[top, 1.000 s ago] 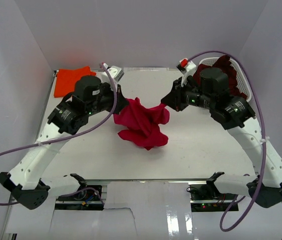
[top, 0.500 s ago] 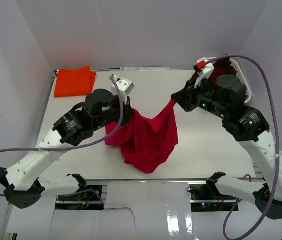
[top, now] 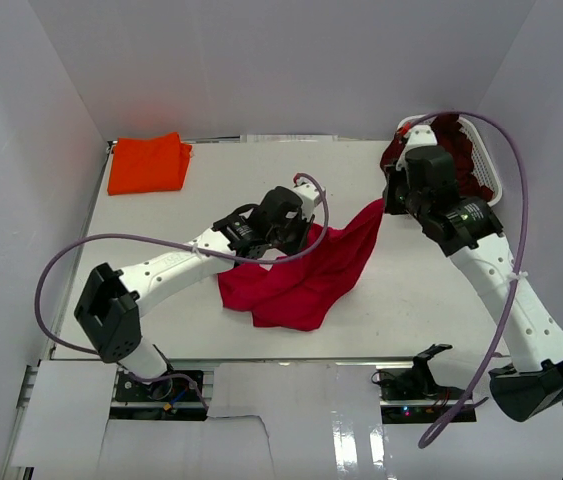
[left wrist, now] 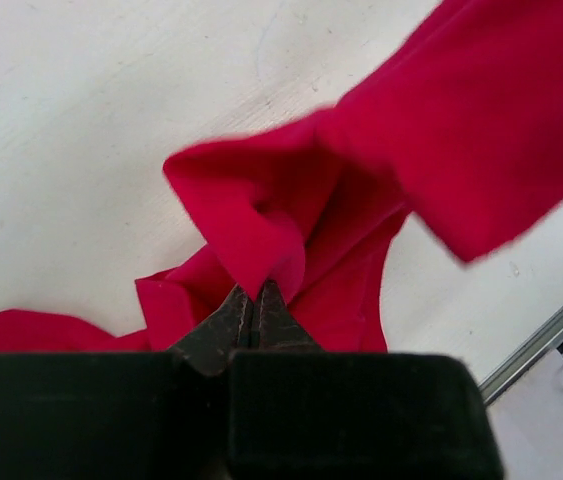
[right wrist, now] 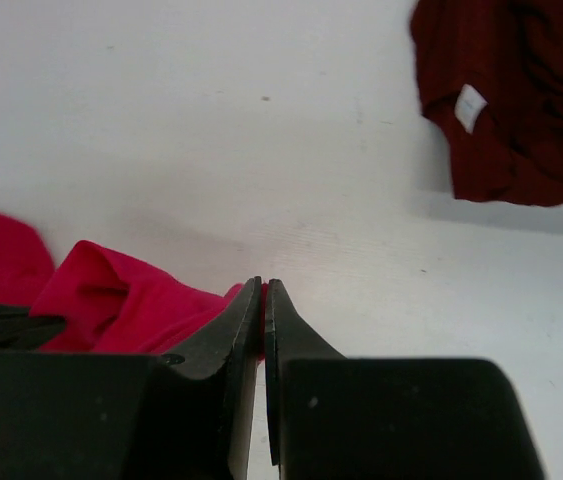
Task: Fold and stack the t-shirts
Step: Flatten out the tshirt
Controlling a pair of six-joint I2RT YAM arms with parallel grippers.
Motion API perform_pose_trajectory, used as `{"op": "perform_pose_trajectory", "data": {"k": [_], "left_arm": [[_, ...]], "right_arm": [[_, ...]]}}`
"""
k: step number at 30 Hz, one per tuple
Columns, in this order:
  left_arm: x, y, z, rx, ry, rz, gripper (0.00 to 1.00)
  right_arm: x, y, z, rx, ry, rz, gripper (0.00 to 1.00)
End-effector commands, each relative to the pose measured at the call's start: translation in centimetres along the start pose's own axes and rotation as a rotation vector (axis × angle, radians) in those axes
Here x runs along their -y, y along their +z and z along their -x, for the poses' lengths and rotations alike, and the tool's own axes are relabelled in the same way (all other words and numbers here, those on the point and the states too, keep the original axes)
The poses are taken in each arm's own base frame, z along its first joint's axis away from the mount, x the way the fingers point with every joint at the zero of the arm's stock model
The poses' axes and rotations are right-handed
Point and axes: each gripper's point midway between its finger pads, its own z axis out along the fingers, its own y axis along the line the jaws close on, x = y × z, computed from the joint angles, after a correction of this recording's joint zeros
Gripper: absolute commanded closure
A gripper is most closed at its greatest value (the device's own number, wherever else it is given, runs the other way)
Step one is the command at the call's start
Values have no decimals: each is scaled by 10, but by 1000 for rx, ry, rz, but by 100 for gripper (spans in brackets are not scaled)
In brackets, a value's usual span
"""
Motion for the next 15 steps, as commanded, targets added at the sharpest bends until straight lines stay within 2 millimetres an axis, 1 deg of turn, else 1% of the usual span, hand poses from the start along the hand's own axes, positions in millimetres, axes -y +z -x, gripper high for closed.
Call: {"op": "perform_pose_trajectory", "data": {"k": [1, 2, 3, 4, 5, 6, 8, 9, 11, 12, 13, 14, 15], "left_arm": [[16, 0, 40, 110, -10, -112, 100], [16, 10, 39, 96, -9, -113, 100], [16, 13, 39, 91, -7, -117, 100], [17, 17, 39, 86, -5, -119, 100], [18, 24, 40, 78, -6, -124, 100], [18, 27, 41, 76, -7, -127, 100], [19, 35, 41, 65, -6, -136, 100], [19, 45, 41, 51, -6, -137, 100], [18, 53, 42, 42, -11, -141, 100], [19, 63, 36, 19, -12, -151, 100], [20, 66, 41, 25, -18, -154, 100], [22, 70, 41, 21, -18, -163, 100], [25, 78, 41, 11, -18, -178, 100]], "right_arm": [[51, 1, 3, 19, 50, -182, 92], [62, 2, 2, 17, 62, -209, 92], [86, 1, 2, 16, 98, -264, 92], [97, 2, 0, 8, 111, -286, 92], [103, 2, -2, 3, 130, -285, 92], [117, 2, -6, -5, 153, -317, 92], [122, 5, -10, -10, 188, -328, 92], [132, 4, -13, -10, 207, -373, 92], [148, 5, -25, -36, 237, -437, 92], [159, 3, -28, -41, 257, -478, 92], [162, 2, -30, -40, 273, -485, 92], [161, 3, -33, -46, 280, -476, 92], [163, 3, -35, -50, 283, -484, 92]]}}
